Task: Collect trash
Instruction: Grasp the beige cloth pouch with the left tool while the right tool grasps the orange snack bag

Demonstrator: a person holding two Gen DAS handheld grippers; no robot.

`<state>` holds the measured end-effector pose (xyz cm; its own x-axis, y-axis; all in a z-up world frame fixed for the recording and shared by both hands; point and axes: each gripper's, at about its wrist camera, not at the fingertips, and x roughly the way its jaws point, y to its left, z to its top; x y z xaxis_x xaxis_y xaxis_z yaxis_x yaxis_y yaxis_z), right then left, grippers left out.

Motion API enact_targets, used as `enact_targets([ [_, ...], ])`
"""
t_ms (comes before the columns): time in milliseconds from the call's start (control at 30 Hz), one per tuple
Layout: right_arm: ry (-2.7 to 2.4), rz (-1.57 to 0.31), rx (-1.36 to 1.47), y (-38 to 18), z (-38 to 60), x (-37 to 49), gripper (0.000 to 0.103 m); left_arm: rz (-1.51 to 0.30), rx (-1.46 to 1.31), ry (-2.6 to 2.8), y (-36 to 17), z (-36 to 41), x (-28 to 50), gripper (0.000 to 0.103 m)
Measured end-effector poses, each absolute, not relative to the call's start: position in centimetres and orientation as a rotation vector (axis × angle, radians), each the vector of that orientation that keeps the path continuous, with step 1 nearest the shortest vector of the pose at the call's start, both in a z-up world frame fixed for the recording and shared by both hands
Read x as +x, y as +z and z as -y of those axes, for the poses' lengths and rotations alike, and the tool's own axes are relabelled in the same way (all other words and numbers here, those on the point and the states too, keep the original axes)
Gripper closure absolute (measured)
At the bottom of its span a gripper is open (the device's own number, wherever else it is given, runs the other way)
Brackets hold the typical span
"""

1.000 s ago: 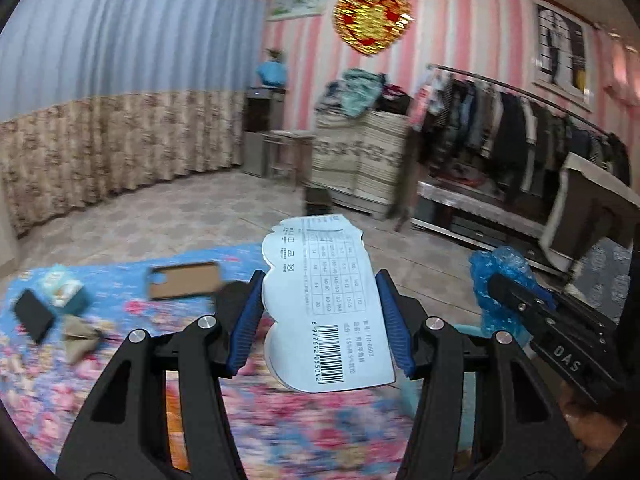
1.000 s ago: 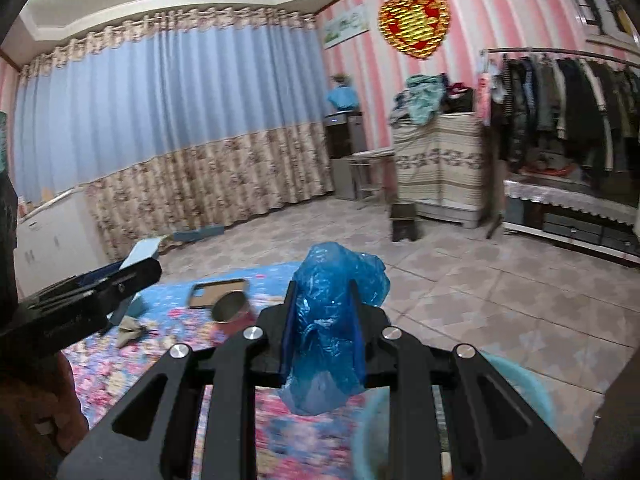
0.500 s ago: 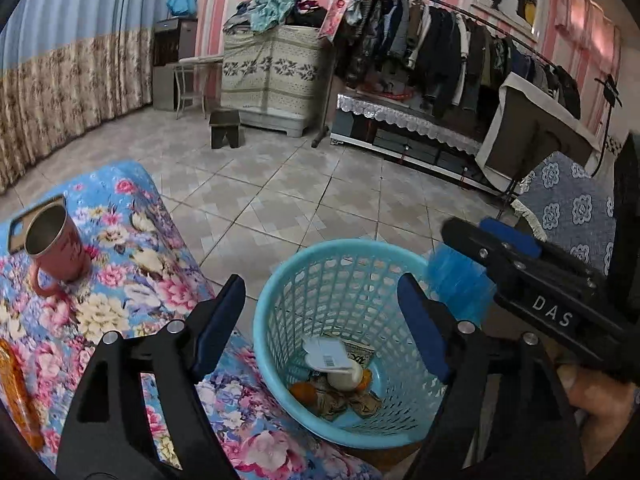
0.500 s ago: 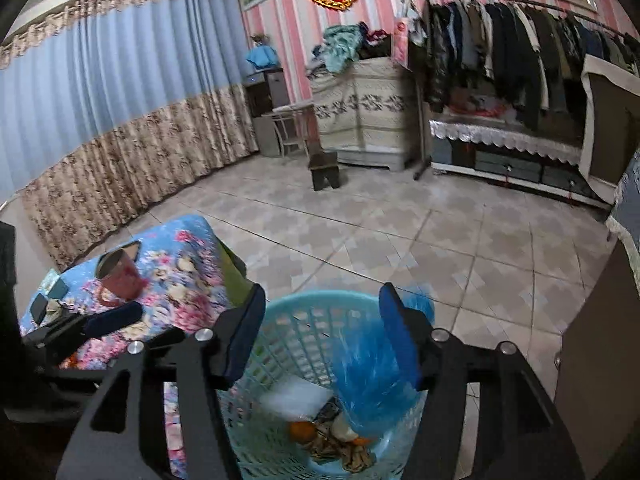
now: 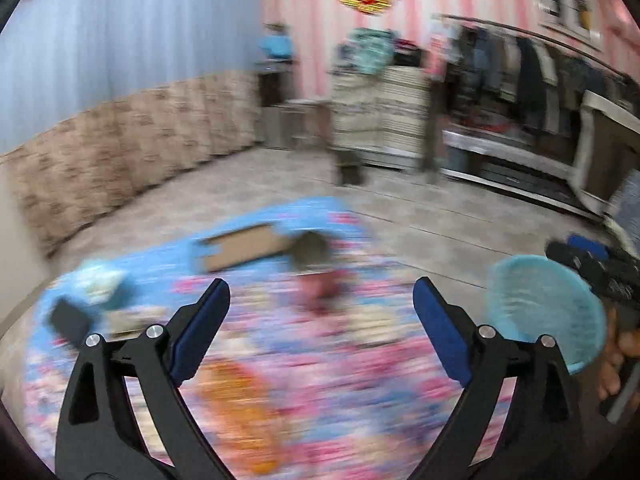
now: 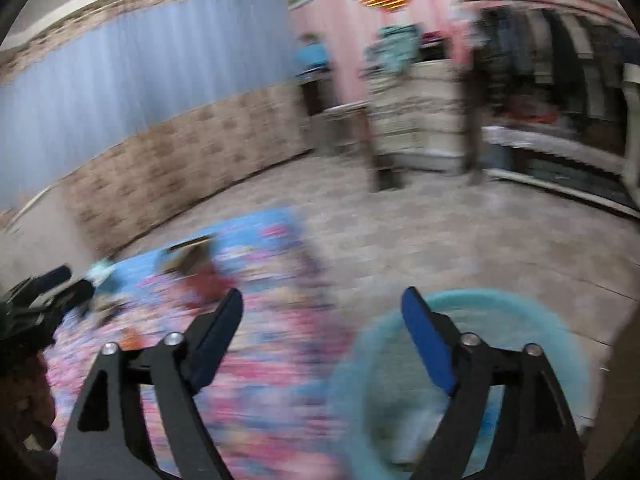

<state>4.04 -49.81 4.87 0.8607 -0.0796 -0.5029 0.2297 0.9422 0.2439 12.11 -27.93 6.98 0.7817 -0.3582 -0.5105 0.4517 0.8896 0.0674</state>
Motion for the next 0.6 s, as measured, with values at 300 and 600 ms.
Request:
enact_targets([
  [300, 0.128, -0.772, 0.125, -2.4, 27.0, 15.6, 0.017, -0.619, 0.077, -0.094, 3.3, 6.6, 17.4, 0.011],
  [600, 0.075, -0.745, 0.004, -1.3, 25.6, 18.8, 0.099, -0.693, 0.111, -0.185, -1.5, 7.2, 24.4, 0.013],
])
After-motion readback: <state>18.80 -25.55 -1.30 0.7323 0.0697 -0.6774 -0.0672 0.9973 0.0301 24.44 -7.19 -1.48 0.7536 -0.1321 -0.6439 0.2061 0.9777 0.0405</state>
